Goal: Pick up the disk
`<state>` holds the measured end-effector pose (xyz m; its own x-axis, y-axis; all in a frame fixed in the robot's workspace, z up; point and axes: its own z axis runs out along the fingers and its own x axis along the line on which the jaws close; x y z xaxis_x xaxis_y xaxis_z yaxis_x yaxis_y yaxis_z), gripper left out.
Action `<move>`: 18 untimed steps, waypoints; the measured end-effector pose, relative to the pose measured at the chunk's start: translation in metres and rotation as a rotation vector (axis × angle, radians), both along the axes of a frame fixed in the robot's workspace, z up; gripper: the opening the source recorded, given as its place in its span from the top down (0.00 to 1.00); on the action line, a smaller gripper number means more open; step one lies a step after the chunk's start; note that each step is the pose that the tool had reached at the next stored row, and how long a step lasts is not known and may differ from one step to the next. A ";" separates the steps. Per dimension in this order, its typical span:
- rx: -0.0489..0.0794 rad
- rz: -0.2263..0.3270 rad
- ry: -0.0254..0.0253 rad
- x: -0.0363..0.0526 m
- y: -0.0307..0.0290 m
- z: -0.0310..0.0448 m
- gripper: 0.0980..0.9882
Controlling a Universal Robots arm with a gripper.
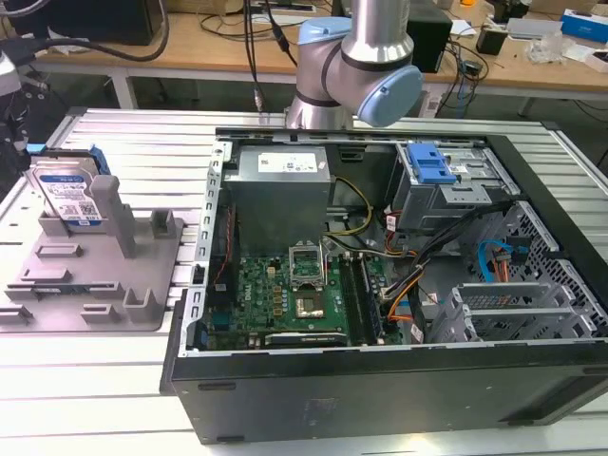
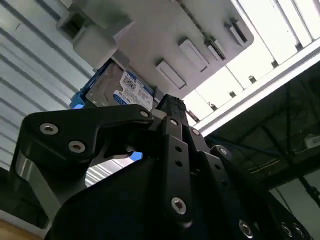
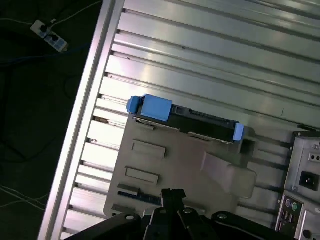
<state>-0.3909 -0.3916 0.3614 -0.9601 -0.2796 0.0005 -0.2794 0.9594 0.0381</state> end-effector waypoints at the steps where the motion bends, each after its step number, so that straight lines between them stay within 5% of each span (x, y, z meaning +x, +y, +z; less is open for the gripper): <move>1: 0.000 0.068 0.0000 0.0000 0.0000 -0.0004 0.99; 12: 0.000 0.410 -0.0003 0.0000 0.0000 -0.0019 0.98; 18: 0.000 0.484 -0.0003 0.0000 0.0000 -0.0022 0.64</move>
